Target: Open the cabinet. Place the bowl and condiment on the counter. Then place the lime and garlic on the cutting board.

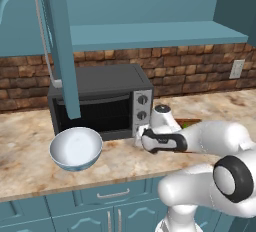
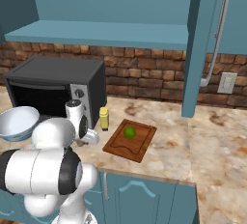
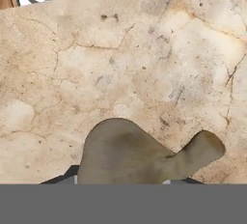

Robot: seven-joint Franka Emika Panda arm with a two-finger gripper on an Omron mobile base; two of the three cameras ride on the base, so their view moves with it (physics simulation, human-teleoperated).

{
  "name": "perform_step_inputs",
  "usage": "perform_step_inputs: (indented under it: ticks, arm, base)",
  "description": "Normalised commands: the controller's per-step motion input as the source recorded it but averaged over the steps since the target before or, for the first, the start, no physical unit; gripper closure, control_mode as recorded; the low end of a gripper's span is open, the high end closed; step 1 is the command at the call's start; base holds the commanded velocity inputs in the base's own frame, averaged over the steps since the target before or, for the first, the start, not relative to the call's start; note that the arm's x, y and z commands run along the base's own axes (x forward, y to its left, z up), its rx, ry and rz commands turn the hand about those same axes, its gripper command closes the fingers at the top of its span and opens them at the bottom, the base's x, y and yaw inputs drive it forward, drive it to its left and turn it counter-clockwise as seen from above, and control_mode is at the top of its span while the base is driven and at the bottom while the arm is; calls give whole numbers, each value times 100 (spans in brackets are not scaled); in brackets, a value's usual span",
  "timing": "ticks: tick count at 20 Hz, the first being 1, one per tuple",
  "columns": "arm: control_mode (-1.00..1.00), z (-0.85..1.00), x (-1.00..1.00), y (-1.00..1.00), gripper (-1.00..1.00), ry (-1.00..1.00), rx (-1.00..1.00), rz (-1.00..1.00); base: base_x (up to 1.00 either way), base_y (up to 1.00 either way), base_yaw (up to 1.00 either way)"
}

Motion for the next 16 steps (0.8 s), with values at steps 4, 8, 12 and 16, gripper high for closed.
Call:
perform_step_inputs:
  ticks: [4,8,12,16]
  arm:
    - [-100,58,-32,-60,100,-1,2,0]
    - [-100,61,-16,-89,100,0,-3,0]
    - [-100,52,-1,-97,100,0,-8,0]
    - [-100,5,0,-88,100,1,-1,0]
  base:
    - [0,0,0]
    - [0,0,0]
    - [0,0,0]
    - [0,0,0]
